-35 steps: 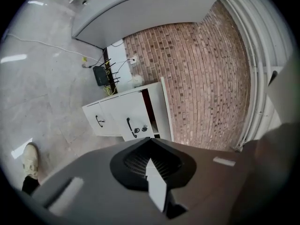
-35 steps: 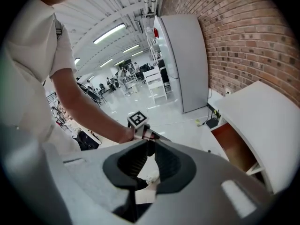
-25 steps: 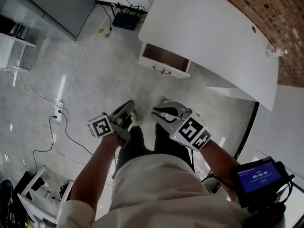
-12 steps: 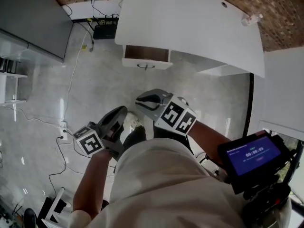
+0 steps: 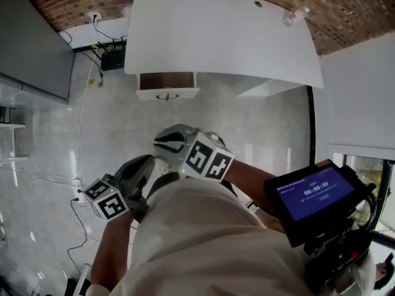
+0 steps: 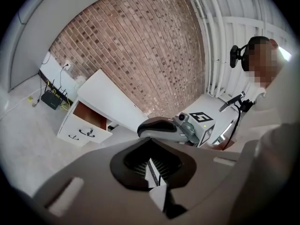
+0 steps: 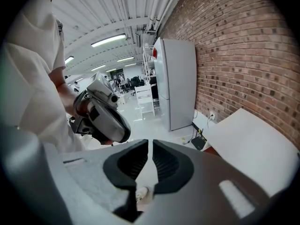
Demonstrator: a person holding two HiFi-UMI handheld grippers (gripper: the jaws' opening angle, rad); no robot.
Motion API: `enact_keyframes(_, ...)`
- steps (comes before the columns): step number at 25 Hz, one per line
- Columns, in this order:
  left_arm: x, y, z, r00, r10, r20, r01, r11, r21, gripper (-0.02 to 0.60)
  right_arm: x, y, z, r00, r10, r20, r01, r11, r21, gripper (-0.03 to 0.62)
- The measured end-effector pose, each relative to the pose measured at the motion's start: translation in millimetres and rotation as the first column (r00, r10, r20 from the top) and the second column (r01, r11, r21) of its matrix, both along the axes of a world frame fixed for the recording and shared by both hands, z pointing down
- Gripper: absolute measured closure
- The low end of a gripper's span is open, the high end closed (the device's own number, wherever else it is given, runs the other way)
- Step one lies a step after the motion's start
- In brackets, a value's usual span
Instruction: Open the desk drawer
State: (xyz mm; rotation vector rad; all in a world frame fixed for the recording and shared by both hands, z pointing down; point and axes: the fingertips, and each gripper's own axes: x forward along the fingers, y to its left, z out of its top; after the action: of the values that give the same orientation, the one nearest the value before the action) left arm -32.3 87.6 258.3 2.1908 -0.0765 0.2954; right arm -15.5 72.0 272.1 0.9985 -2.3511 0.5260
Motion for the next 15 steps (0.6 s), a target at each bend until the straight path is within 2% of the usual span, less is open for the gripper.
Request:
enact_keyframes(4,5.4,-1.1,1.2,0.999,0.020,0.032,-0.020,1.000,0.021,0.577,3.4,-1.3,0.4,1.000,0.005,-0.011,-0.005,1.000,0.012,0.565)
enact_keyframes(9,9.3,-1.8,1.8,0.999,0.037,0.013,-0.037,0.999,0.034,0.577,10.3,-2.5,-0.5,0.998,0.008,-0.060,-0.007,1.000,0.020,0.568)
enact_keyframes(15,11.0,-1.3,3.4,0.999,0.047,0.012,-0.047,0.998,0.044,0.577,10.0,-2.1,0.3,0.997,0.000,-0.073,0.002,0.999,0.032,0.570)
